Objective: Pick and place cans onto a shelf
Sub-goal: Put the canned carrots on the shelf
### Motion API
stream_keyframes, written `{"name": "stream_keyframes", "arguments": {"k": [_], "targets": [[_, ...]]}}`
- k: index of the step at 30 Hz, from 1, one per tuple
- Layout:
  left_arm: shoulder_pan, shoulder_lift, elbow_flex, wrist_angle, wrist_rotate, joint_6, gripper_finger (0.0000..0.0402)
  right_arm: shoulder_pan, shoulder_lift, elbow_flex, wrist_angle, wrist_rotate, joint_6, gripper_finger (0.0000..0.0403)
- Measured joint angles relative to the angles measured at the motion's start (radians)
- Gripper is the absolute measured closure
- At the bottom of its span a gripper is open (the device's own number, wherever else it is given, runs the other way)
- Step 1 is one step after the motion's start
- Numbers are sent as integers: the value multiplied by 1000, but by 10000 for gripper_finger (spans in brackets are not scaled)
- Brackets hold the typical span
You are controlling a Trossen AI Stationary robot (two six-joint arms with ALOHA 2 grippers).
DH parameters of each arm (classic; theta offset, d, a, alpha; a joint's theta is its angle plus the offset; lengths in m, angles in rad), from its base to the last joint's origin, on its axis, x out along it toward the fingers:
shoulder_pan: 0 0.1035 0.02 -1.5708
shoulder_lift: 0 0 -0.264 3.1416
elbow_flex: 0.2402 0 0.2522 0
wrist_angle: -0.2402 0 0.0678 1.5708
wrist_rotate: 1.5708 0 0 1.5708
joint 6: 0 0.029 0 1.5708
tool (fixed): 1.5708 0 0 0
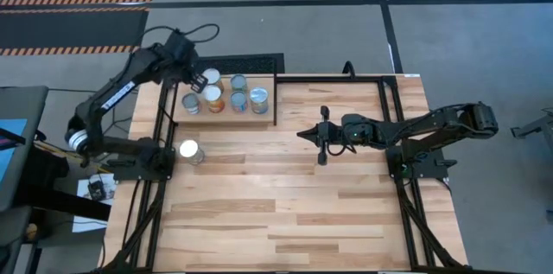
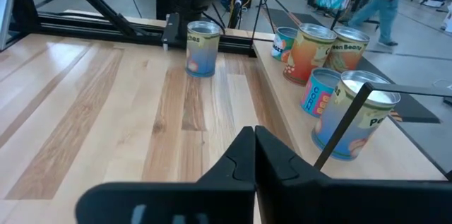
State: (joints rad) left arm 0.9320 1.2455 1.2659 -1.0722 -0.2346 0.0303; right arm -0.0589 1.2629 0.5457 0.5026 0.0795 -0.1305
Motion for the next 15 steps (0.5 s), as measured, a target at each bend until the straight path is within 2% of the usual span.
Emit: {"name": "stream_keyframes", "arguments": {"k": [4, 15], "targets": [[52, 51, -44, 32, 22, 8, 395, 0, 0, 0, 0, 0, -6, 393], [88, 136, -125, 131, 36, 49, 395, 0, 0, 0, 0, -1, -4, 392]]}}
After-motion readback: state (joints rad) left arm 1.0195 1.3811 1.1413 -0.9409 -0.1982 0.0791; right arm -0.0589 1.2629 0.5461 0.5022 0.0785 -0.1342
